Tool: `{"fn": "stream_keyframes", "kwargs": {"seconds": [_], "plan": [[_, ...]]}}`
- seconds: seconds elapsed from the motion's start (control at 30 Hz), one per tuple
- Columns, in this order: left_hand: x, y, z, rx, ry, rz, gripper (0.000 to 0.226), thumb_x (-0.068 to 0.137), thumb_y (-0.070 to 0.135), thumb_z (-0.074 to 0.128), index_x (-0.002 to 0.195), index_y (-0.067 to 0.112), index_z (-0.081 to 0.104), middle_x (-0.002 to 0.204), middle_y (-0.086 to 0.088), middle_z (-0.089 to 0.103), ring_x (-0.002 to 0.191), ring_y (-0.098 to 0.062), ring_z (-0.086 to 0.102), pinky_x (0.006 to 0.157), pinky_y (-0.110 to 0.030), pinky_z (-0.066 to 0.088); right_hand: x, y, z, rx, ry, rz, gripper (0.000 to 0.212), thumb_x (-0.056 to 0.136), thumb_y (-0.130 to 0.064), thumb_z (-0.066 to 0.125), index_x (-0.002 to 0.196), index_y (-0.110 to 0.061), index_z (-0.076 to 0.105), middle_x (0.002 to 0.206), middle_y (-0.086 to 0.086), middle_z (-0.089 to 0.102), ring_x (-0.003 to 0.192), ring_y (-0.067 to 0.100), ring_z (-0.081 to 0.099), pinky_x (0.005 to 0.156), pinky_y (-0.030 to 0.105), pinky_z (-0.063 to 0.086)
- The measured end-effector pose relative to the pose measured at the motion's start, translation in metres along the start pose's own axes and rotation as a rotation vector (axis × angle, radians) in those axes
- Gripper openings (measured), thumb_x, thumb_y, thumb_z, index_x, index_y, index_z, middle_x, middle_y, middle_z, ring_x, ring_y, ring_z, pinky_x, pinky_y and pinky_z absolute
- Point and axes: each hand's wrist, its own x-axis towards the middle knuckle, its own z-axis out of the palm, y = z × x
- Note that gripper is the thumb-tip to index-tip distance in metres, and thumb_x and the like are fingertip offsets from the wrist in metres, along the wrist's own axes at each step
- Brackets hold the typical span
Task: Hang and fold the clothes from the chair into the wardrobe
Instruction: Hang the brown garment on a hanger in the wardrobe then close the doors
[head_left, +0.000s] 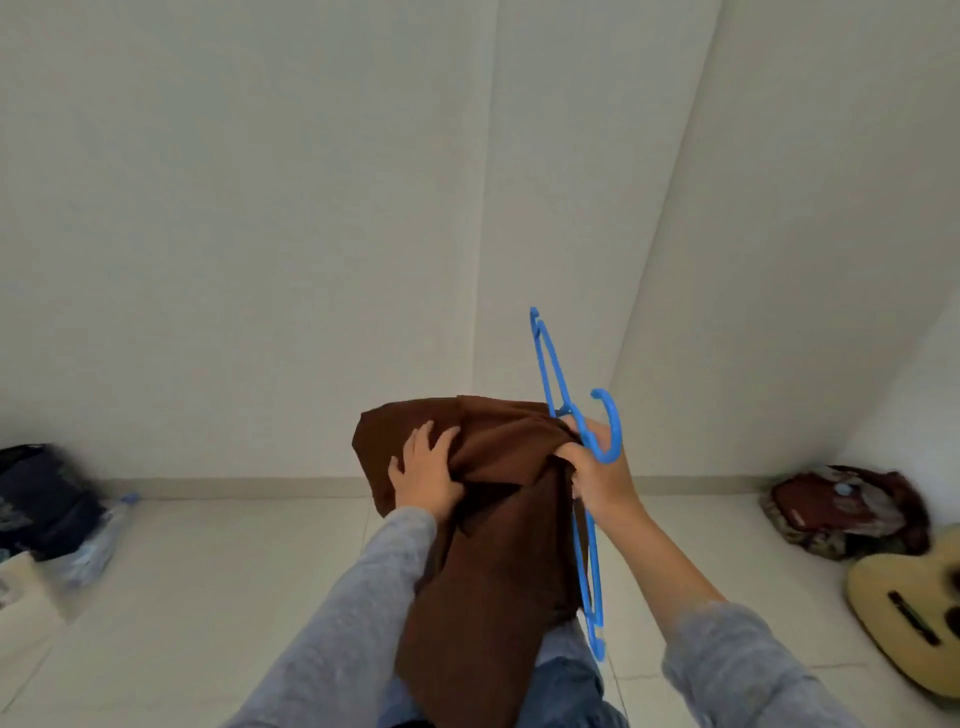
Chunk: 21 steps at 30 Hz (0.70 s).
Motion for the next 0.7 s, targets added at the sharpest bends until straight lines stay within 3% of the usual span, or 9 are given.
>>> {"fn": "stream_keyframes", "kwargs": {"seconds": [0.07, 0.13, 0.23, 0.27, 0.33, 0.43, 0.5, 0.6, 0.7], "plan": [[0.001, 0.014, -0.002, -0.014, 0.027, 0.048, 0.05, 0.082, 0.009, 0.051, 0.128, 0.027, 0.052, 0.141, -0.002, 0.042, 0.132, -0.023, 0.037, 0.113, -0.05, 0.02, -0.01, -0.013, -0.021, -0.019, 0.028, -0.042, 0.014, 0.066, -0.013, 0.053, 0.065, -0.008, 0.066, 0.048, -0.012, 0.05, 0.051, 0.003, 0.046, 0.055, 0.017, 0.037], [0.002, 0.025, -0.012, -0.123, 0.054, 0.092, 0.039, 0.08, 0.004, 0.045, 0.11, 0.024, 0.062, 0.116, -0.008, 0.063, 0.11, -0.03, 0.057, 0.099, -0.043, 0.041, -0.02, -0.017, -0.044, -0.045, 0.089, -0.06, 0.02, 0.071, -0.008, 0.057, 0.059, -0.02, 0.067, 0.051, -0.012, 0.054, 0.054, 0.003, 0.049, 0.059, 0.02, 0.039], [0.005, 0.043, -0.039, -0.266, 0.029, 0.11, 0.023, 0.076, 0.001, 0.046, 0.084, 0.011, 0.066, 0.093, -0.019, 0.068, 0.094, -0.034, 0.062, 0.079, -0.033, 0.046, -0.025, -0.011, -0.065, -0.084, 0.195, -0.017, 0.015, 0.073, -0.006, 0.065, 0.069, 0.009, 0.061, 0.059, 0.005, 0.048, 0.063, 0.018, 0.044, 0.06, 0.029, 0.035], [0.003, 0.051, -0.052, -0.285, 0.017, 0.118, 0.02, 0.076, 0.005, 0.047, 0.081, 0.005, 0.066, 0.09, -0.023, 0.067, 0.091, -0.034, 0.062, 0.072, -0.031, 0.042, -0.026, -0.008, -0.069, -0.108, 0.228, 0.012, 0.014, 0.074, -0.004, 0.067, 0.072, 0.009, 0.061, 0.062, 0.007, 0.05, 0.065, 0.021, 0.045, 0.059, 0.029, 0.035], [-0.001, 0.073, -0.08, -0.349, 0.026, 0.129, 0.034, 0.074, 0.02, 0.044, 0.08, -0.006, 0.066, 0.086, -0.029, 0.063, 0.086, -0.035, 0.058, 0.066, -0.032, 0.034, -0.028, -0.005, -0.072, -0.173, 0.253, 0.085, 0.002, 0.079, -0.005, 0.067, 0.08, -0.006, 0.068, 0.072, 0.004, 0.06, 0.073, 0.021, 0.054, 0.061, 0.027, 0.041], [-0.01, 0.108, -0.112, -0.42, 0.067, 0.084, 0.032, 0.09, 0.014, 0.043, 0.079, -0.011, 0.061, 0.085, -0.026, 0.06, 0.091, -0.037, 0.054, 0.071, -0.034, 0.034, -0.031, -0.009, -0.067, -0.278, 0.178, 0.084, 0.024, 0.082, -0.023, 0.071, 0.105, -0.021, 0.066, 0.1, -0.007, 0.065, 0.092, 0.009, 0.06, 0.078, 0.025, 0.046], [-0.016, 0.127, -0.127, -0.643, 0.056, -0.012, 0.023, 0.091, 0.011, 0.044, 0.083, -0.005, 0.057, 0.084, -0.014, 0.056, 0.09, -0.03, 0.052, 0.067, -0.03, 0.037, -0.034, -0.021, -0.053, -0.262, 0.092, 0.045, 0.033, 0.079, -0.034, 0.074, 0.109, -0.025, 0.064, 0.09, -0.013, 0.063, 0.076, -0.002, 0.057, 0.071, 0.019, 0.044], [-0.022, 0.15, -0.147, -0.978, 0.007, -0.067, 0.034, 0.089, 0.01, 0.045, 0.115, -0.01, 0.054, 0.108, -0.016, 0.059, 0.098, -0.03, 0.057, 0.082, -0.034, 0.047, -0.035, -0.037, -0.024, -0.208, -0.05, -0.043, 0.028, 0.074, -0.037, 0.076, 0.088, -0.015, 0.066, 0.065, -0.011, 0.059, 0.058, -0.002, 0.049, 0.06, 0.021, 0.039], [-0.033, 0.164, -0.172, -1.14, -0.031, -0.049, 0.019, 0.09, 0.001, 0.04, 0.093, -0.002, 0.058, 0.08, -0.014, 0.06, 0.067, -0.023, 0.059, 0.056, -0.026, 0.051, -0.034, -0.046, -0.001, -0.1, -0.006, -0.095, 0.032, 0.064, -0.047, 0.063, 0.083, -0.021, 0.066, 0.063, 0.009, 0.058, 0.063, 0.009, 0.05, 0.064, 0.029, 0.039]]}}
